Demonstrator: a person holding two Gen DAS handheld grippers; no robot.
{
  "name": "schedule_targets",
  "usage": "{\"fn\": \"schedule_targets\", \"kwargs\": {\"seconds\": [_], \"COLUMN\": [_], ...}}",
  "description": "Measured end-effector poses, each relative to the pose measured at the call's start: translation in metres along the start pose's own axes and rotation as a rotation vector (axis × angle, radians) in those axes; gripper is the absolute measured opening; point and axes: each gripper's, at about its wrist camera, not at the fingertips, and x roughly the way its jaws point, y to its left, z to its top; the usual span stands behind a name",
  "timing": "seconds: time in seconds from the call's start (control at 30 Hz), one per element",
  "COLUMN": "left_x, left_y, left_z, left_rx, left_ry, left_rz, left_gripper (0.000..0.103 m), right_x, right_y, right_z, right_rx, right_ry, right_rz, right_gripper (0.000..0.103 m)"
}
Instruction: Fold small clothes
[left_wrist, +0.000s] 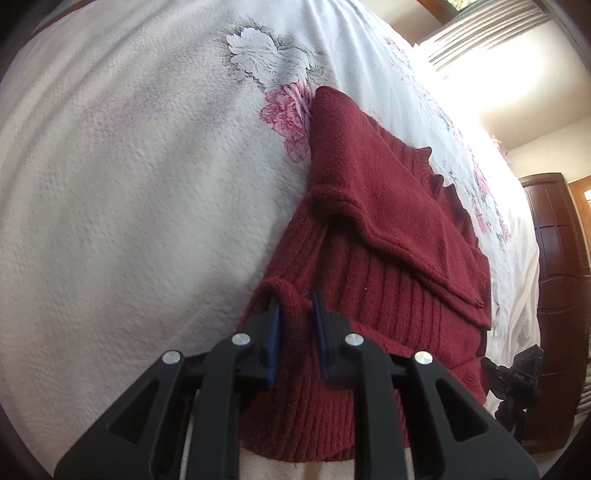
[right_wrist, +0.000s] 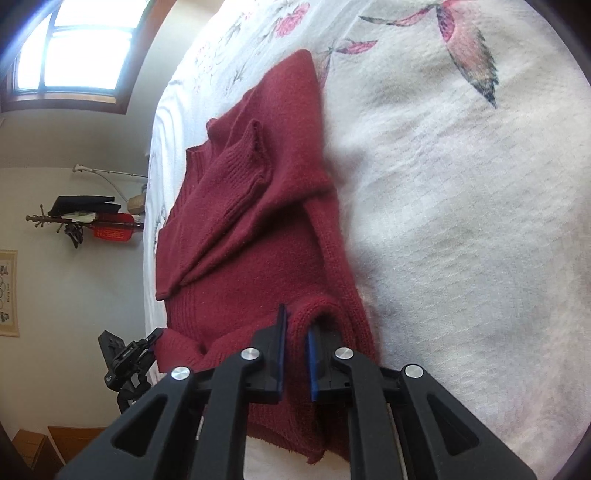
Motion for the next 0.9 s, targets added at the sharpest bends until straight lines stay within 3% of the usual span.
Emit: {"fn": "schedule_targets", "kwargs": {"seconds": [0.03, 0.1, 0.13, 0.17, 0.3, 0.47, 0.73, 0.8, 0.9], "left_x": [-0.008, -0.022, -0.029, -0.034, -0.049, -0.043, -0.011, -0.006, -0.001], "left_y": [0.002, 0.006, 0.008, 0.010, 0.014, 0.007, -0.004, -0.006, -0.008], "left_z": [0.000, -0.003, -0.005, -0.008, -0.024, -0.053, -0.068, -0.065, -0.062], "left_rx": [-0.008, -0.017, -0.016, -0.012, 0.005, 0.040, 0.065, 0.053, 0.031], "left_ry": [-0.013, -0.024, -0.023, -0.019, 0.007, 0.063, 0.098, 0.094, 0.100], "left_rz": [-0.015, -0.026, -0.031, -0.031, -0.033, -0.043, 0.013, 0.017, -0.005], "left_gripper": [0.040, 0.049, 0.049, 0.049, 0.050, 0.052, 0.054, 0.050, 0.026], "right_x": [-0.006, -0.021, -0.030, -0.040, -0.065, -0.056, -0.017, -0.014, -0.012], "right_y": [0.000, 0.002, 0.005, 0.008, 0.018, 0.032, 0.020, 0.018, 0.015], "right_z": [-0.001, -0.003, -0.003, -0.003, -0.017, -0.052, -0.069, -0.066, -0.063], "right_rx": [-0.003, -0.015, -0.030, -0.045, -0.087, -0.163, -0.124, -0.116, -0.118], "right_ry": [-0.009, -0.048, -0.082, -0.118, -0.155, -0.070, 0.032, 0.037, 0.036], "right_rz": [-0.001, -0.028, -0.064, -0.099, -0.089, -0.128, -0.140, -0.127, -0.124], "right_gripper": [0.014, 0.027, 0.046, 0.051, 0.051, 0.054, 0.052, 0.043, 0.012]}}
